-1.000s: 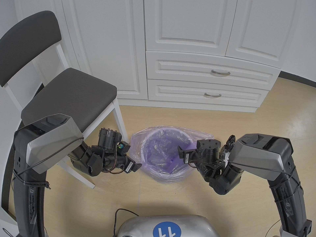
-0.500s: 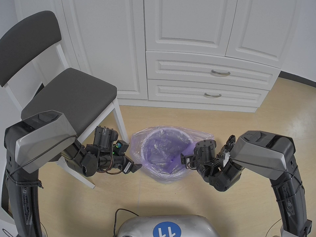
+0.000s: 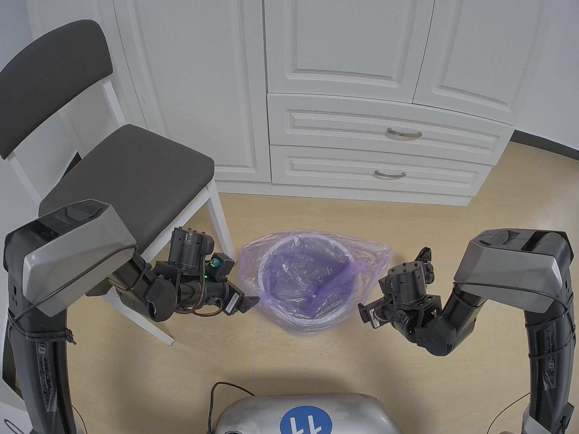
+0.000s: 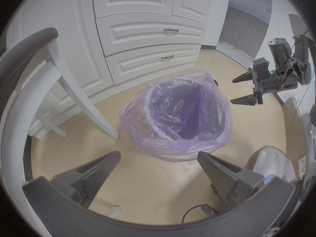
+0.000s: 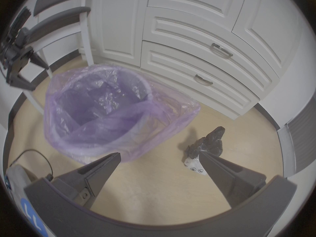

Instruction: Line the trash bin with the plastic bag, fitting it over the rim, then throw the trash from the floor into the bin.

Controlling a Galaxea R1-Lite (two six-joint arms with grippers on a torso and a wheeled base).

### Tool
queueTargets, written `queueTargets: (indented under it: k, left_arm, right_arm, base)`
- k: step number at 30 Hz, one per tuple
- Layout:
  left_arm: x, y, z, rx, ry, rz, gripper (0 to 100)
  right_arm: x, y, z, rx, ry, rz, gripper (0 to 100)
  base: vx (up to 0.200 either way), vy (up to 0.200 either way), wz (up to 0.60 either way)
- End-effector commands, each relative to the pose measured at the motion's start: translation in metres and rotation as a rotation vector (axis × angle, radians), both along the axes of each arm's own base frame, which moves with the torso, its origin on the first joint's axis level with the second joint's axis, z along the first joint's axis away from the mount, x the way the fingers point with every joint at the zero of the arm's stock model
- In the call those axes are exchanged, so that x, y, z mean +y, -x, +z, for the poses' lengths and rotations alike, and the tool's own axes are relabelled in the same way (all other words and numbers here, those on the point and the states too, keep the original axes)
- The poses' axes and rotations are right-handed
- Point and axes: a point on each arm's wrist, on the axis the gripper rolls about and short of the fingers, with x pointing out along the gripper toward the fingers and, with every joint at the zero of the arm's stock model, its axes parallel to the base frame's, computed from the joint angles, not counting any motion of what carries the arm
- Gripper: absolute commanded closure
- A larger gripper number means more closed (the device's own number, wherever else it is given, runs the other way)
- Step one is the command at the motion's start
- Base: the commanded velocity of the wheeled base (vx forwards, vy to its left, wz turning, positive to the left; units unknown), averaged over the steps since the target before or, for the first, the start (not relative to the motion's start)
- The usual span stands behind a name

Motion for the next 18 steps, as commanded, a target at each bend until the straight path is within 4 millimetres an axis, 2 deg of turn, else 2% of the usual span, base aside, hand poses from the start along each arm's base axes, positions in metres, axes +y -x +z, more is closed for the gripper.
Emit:
queueTargets:
  k: [1, 2, 4, 5, 10, 14, 18]
  left_arm:
    - [0.001, -0.002, 0.003, -0.009, 0.007, 0.004, 0]
    - [0.001, -0.002, 0.004, -0.011, 0.010, 0.006, 0]
    - [0.001, -0.002, 0.004, -0.011, 0.010, 0.006, 0]
    - [0.001, -0.003, 0.005, -0.014, 0.014, 0.008, 0]
    - [0.003, -0.004, 0.009, -0.033, 0.022, 0.015, 0]
    - [0.006, -0.005, 0.013, -0.056, 0.031, 0.022, 0]
    - [0.005, -0.004, 0.013, -0.057, 0.032, 0.021, 0]
  right_arm:
    - [-0.003, -0.006, 0.022, -0.069, -0.061, -0.005, 0]
    - [0.005, -0.020, 0.028, -0.138, -0.151, -0.036, 0]
    - [0.005, -0.020, 0.028, -0.138, -0.151, -0.036, 0]
    - [0.017, -0.043, 0.023, -0.202, -0.247, -0.100, 0]
    - [0.009, -0.078, 0.008, -0.276, -0.252, -0.219, 0]
    - [0.000, -0.089, 0.012, -0.303, -0.284, -0.253, 0]
    - [-0.007, -0.094, 0.000, -0.291, -0.273, -0.273, 0]
  base:
    - [0.000, 0.000, 0.00]
    - [0.000, 0.000, 0.00]
    - [0.000, 0.000, 0.00]
    - [0.000, 0.000, 0.00]
    - [0.000, 0.000, 0.00]
    - [0.000, 0.000, 0.00]
    - [0.000, 0.000, 0.00]
